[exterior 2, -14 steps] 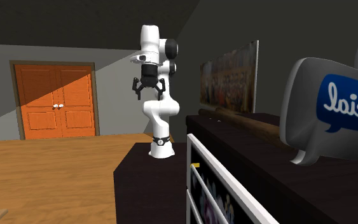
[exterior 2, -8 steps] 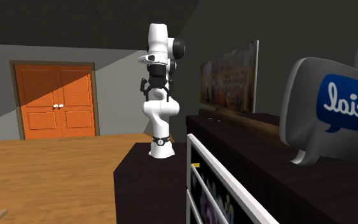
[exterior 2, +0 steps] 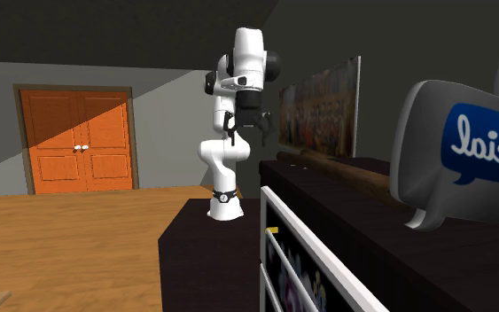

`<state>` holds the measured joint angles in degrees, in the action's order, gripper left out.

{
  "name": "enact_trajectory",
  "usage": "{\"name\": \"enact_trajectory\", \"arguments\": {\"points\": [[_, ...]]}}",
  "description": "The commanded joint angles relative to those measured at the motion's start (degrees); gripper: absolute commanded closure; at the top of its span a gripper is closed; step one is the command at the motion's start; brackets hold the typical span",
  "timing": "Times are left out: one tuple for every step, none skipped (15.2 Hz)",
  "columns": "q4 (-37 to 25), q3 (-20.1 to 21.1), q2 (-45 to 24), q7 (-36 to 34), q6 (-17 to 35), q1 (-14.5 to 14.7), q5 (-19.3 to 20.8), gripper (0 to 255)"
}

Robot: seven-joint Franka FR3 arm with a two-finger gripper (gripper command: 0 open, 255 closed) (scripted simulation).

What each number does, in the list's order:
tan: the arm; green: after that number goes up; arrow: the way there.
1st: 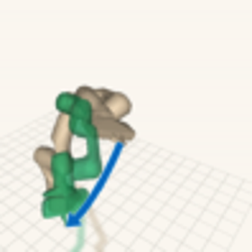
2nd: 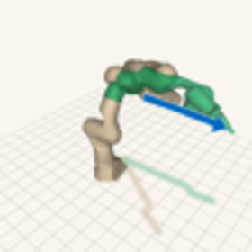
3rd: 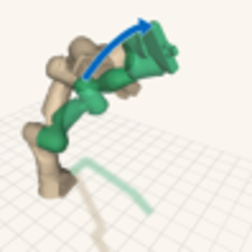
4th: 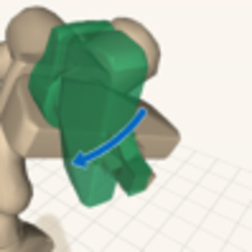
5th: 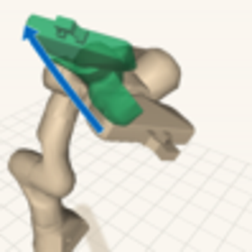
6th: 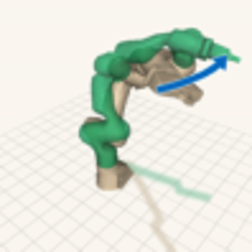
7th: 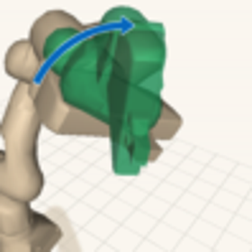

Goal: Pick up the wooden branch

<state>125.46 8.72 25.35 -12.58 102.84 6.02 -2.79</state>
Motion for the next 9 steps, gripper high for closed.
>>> {"name": "enact_trajectory", "arguments": {"points": [[-2.77,1.49,-3.23,-1.85,0.28,0.54,-0.38,0],[-4.29,2.28,-4.99,-2.85,0.44,0.82,-0.48,0],[-5.88,3.06,-6.78,-3.85,0.55,1.09,-0.53,0],[-7.53,3.83,-8.6,-4.86,0.63,1.36,-0.52,0],[-9.24,4.59,-10.45,-5.88,0.67,1.64,-0.44,0],[-11.02,5.32,-12.33,-6.91,0.66,1.92,-0.31,0],[-12.88,6.03,-14.24,-7.95,0.62,2.23,-0.12,0],[-14.81,6.73,-16.19,-8.99,0.52,2.55,0.13,0],[-16.81,7.4,-18.17,-10.04,0.38,2.89,0.44,0]]}}
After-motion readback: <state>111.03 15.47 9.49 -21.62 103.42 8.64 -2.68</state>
